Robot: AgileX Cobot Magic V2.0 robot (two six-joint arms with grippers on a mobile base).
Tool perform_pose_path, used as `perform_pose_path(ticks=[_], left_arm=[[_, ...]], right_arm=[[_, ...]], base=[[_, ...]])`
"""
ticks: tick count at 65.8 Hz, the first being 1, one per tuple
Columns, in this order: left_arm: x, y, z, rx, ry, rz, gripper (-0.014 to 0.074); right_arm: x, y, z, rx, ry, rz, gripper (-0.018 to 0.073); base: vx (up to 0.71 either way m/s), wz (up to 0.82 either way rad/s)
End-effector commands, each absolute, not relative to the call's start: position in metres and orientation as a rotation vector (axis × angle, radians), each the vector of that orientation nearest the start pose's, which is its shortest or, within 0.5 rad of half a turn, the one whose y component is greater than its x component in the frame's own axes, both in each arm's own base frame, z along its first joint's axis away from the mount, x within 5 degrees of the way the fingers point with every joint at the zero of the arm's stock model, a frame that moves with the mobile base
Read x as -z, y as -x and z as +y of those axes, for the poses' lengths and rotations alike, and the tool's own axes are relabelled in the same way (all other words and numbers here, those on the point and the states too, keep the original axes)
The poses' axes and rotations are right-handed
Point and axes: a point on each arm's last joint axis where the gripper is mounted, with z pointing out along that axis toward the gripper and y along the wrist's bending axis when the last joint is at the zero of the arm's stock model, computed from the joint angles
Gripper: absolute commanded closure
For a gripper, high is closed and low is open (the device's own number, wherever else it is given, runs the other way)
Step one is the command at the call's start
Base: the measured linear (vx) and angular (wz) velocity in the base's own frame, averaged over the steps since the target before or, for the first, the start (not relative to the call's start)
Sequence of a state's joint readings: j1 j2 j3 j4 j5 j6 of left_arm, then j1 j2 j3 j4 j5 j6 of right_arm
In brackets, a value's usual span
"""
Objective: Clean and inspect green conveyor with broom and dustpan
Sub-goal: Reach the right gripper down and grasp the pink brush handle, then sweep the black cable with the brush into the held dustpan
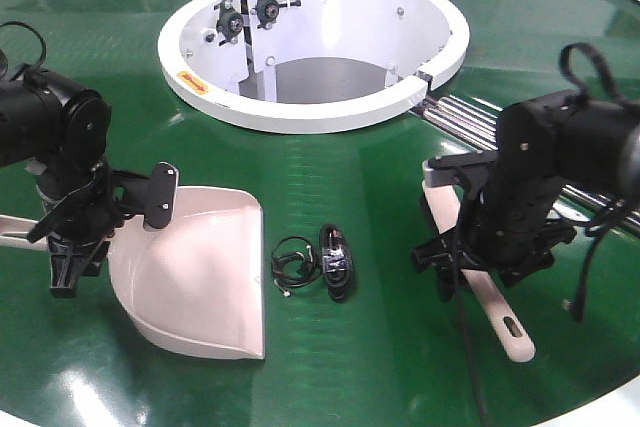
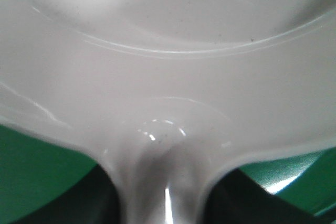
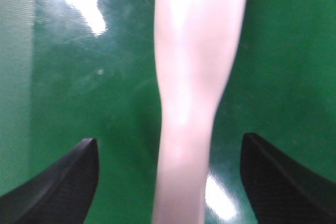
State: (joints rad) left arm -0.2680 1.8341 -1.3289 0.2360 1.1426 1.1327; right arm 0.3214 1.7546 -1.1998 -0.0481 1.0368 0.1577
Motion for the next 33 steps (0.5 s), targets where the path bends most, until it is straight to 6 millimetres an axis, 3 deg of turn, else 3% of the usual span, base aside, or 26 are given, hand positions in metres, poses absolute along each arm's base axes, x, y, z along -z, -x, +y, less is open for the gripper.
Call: perform_pose_path(ticks=[1, 17, 33], left_arm=[[-0.239, -0.343, -0.076, -0.375, -2.115, 2.299, 0.0602], [-0.239, -0.343, -0.076, -0.374, -2.116, 2.300, 0.0602], [-0.239, -0.343, -0.076, -0.374, -2.116, 2.300, 0.0602]], right_arm=[[-0.217, -0.323, 0.101, 0.038, 0.277, 3.034, 0.0045], [-0.197, -0.331, 0.103, 0.064, 0.274, 3.103, 0.0211], [-0.198, -0.334, 0.099, 0.068, 0.257, 3.087, 0.0504]], base=[[0.00, 0.00], [0.00, 0.00], [0.00, 0.00]])
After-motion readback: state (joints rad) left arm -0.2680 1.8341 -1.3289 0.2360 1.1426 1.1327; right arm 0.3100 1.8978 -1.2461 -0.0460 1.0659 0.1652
